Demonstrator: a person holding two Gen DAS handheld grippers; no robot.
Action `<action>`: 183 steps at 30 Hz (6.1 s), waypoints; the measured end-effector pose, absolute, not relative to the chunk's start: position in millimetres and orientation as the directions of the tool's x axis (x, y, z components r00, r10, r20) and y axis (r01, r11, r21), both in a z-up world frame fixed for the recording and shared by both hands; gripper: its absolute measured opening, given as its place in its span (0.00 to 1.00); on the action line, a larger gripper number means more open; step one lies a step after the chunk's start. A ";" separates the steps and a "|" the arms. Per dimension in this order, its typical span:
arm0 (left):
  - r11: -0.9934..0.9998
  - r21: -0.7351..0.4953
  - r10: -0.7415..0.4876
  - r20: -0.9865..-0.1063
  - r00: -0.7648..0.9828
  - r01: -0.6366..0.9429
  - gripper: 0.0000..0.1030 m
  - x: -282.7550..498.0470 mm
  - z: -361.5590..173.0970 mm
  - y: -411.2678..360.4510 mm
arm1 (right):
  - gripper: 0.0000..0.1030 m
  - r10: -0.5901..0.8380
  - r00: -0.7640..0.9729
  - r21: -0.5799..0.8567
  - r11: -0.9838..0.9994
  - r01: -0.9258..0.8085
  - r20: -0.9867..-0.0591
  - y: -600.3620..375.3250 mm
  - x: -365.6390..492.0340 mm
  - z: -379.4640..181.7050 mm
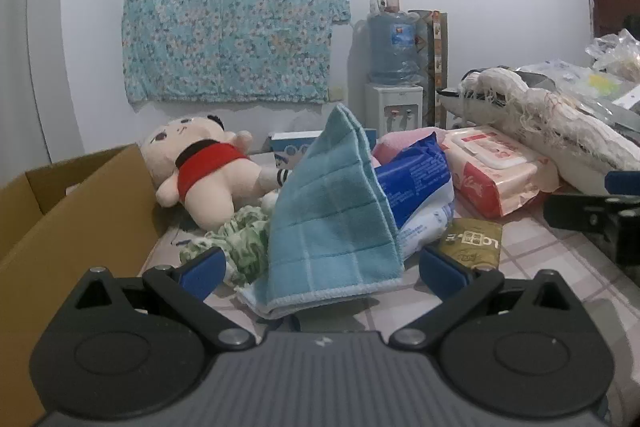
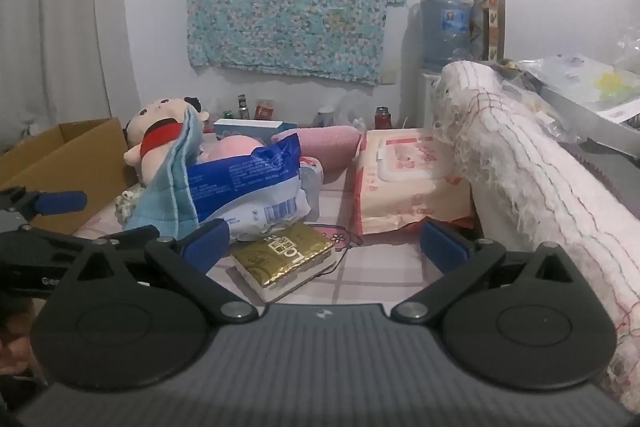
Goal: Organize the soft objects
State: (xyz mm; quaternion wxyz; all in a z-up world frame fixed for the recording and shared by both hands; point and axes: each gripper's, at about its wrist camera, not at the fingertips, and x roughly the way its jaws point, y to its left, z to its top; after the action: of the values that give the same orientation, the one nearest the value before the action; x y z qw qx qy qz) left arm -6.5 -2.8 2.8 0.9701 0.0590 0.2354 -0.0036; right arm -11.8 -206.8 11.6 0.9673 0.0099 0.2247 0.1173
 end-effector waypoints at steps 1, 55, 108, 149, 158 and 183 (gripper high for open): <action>0.994 0.104 0.017 -0.462 0.887 0.035 1.00 -6.0 3.1 -2.1 | 0.99 0.231 0.873 0.071 0.973 -0.222 -0.430 -206.8 -11.9 11.7; 0.989 0.149 0.043 -0.411 0.911 0.020 1.00 -22.2 11.3 -1.2 | 0.99 0.135 0.873 0.089 0.990 -0.105 -0.468 -218.1 -6.6 6.3; 0.991 0.116 -0.009 -0.422 0.907 0.064 1.00 -26.9 16.0 -5.7 | 0.99 0.140 0.857 0.059 0.990 -0.127 -0.496 -211.8 -3.4 3.2; 0.970 -0.085 -0.239 -0.535 0.810 0.230 0.09 114.6 34.3 27.3 | 0.66 0.379 0.651 0.373 0.915 -0.156 -0.657 -189.0 102.8 -40.4; 0.972 -0.046 -0.221 -0.494 0.841 0.229 0.08 101.1 42.6 30.2 | 0.44 0.366 0.658 0.397 0.911 -0.111 -0.658 -219.1 72.8 -35.1; 0.974 -0.051 -0.222 -0.436 0.872 0.222 0.08 86.0 58.3 50.2 | 0.76 0.450 0.375 0.175 0.797 -0.578 -0.810 -160.6 94.1 -24.6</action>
State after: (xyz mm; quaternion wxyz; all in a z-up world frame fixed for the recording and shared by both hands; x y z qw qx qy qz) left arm 86.0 50.2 58.3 0.9675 0.0004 0.2255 -0.1148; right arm 94.1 -160.6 -24.6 0.8263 -0.0687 0.4645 0.3110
